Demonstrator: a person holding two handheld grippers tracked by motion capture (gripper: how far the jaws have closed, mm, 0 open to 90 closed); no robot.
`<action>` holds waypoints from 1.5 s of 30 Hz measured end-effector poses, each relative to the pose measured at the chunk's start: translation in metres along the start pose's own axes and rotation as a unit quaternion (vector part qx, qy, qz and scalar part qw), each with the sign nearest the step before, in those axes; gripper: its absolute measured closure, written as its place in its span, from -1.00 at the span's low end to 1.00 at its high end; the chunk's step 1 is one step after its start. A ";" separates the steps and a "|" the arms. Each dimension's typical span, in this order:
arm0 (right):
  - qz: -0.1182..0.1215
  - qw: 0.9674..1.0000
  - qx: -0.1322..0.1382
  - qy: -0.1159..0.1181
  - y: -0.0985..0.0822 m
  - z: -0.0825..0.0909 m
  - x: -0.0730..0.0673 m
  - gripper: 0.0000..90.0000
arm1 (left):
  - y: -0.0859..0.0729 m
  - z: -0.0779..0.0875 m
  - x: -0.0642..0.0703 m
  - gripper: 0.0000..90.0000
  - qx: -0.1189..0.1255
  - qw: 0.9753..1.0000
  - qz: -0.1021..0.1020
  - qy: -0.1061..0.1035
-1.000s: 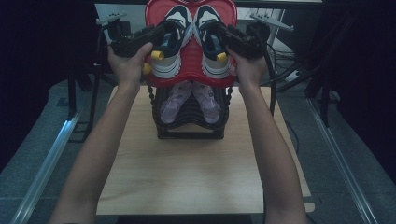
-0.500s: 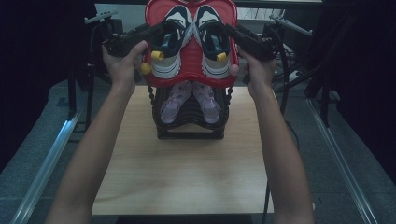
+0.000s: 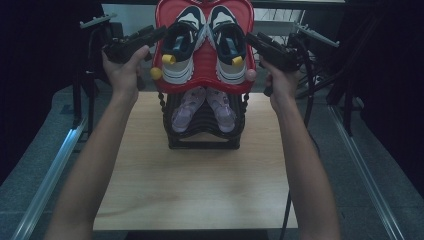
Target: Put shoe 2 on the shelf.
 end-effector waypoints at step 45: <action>-0.037 0.999 0.029 0.029 -0.050 0.075 0.021 0.03 | -0.051 0.090 -0.032 -0.11 0.002 0.999 0.042 -0.025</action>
Point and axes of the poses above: each handheld gripper's, and its own axes: z roughly backward along the jaws, y roughly out of its top, x roughly to its right, the point moved 8 cm from there along -z, roughly forward along the jaws, and after that the axes turned 11 degrees about x, right-handed, at the moved point
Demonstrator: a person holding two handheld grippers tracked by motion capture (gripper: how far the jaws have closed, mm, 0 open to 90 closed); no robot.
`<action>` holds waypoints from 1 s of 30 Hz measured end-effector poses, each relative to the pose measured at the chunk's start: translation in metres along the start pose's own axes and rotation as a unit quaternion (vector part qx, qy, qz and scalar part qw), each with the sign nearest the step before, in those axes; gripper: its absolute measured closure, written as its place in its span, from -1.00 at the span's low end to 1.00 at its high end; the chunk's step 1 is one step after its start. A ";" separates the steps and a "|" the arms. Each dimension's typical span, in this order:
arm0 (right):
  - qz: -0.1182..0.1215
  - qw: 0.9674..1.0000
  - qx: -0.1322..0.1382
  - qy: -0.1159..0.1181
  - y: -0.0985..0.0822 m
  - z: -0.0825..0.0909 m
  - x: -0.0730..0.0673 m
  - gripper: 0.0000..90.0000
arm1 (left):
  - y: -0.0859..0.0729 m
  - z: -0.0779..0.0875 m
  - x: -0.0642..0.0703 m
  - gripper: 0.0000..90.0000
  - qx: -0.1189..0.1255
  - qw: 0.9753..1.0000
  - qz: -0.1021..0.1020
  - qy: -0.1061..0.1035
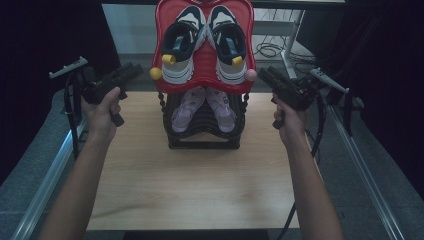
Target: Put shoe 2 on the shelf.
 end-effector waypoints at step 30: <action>-0.003 0.996 -0.090 -0.015 -0.116 0.062 0.038 0.04 | -0.124 0.059 -0.036 -0.09 -0.065 0.998 0.003 0.025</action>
Point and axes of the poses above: each handheld gripper's, and its own axes: z roughly backward along the jaws, y roughly out of its top, x roughly to its right, the point moved 8 cm from there along -z, roughly forward along the jaws, and after that the axes turned 11 degrees about x, right-handed, at the moved point
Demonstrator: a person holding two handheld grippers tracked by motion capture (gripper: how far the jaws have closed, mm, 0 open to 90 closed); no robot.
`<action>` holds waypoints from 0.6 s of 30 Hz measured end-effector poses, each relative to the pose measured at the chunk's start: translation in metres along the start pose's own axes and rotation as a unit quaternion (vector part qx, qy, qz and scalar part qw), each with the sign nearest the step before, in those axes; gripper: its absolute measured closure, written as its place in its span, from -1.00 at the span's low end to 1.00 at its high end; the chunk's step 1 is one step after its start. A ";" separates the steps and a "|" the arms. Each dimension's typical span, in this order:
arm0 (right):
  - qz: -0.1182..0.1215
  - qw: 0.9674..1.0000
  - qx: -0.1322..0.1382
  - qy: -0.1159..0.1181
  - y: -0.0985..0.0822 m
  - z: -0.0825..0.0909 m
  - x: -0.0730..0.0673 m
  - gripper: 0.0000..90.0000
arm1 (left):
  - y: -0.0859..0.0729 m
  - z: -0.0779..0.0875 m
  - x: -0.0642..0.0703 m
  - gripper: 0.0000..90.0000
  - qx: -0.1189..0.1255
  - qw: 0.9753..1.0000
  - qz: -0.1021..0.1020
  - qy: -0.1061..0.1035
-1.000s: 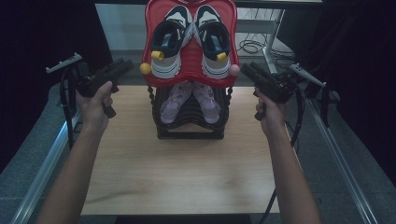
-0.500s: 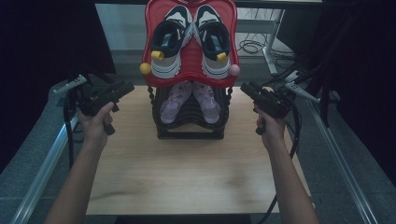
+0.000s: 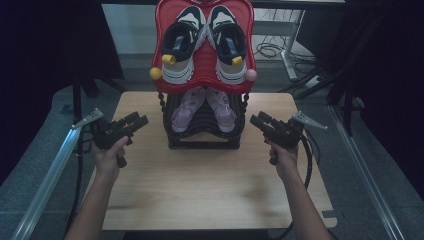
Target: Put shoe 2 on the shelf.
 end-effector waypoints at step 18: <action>0.015 0.998 -0.057 -0.008 -0.089 0.021 0.007 0.04 | -0.093 0.025 -0.016 -0.09 -0.069 0.997 0.026 0.020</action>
Point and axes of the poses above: each handheld gripper's, and its own axes: z roughly backward along the jaws, y roughly out of its top, x roughly to its right, the point moved 8 cm from there along -z, roughly forward along the jaws, and after that the axes turned 11 degrees about x, right-handed, at the moved point
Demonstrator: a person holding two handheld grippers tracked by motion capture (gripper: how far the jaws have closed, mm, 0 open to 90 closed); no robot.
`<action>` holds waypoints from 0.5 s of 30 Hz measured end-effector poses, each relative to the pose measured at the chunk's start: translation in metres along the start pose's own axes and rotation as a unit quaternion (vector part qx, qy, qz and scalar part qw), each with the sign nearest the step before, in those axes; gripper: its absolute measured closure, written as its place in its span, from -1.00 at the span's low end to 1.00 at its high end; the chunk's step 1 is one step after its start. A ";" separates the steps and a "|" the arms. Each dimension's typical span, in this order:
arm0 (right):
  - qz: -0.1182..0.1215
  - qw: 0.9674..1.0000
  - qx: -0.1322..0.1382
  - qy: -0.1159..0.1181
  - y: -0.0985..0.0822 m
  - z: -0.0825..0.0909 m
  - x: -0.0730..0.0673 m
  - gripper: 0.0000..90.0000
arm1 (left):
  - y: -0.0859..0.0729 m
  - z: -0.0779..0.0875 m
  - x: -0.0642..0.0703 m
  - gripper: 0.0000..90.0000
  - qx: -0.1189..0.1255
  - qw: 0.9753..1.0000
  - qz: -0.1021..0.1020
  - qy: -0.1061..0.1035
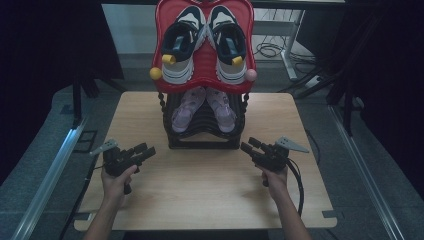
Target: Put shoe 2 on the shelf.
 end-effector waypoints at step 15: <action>-0.010 1.000 -0.005 0.001 -0.017 0.001 -0.003 0.04 | -0.006 0.007 -0.008 -0.09 0.007 1.000 0.020 0.006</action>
Point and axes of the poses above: each handheld gripper's, and its own axes: z roughly backward along the jaws, y roughly out of its top, x roughly to its right, the point moved 8 cm from there along -z, roughly forward along the jaws, and after that the axes turned 11 degrees about x, right-handed, at the moved point
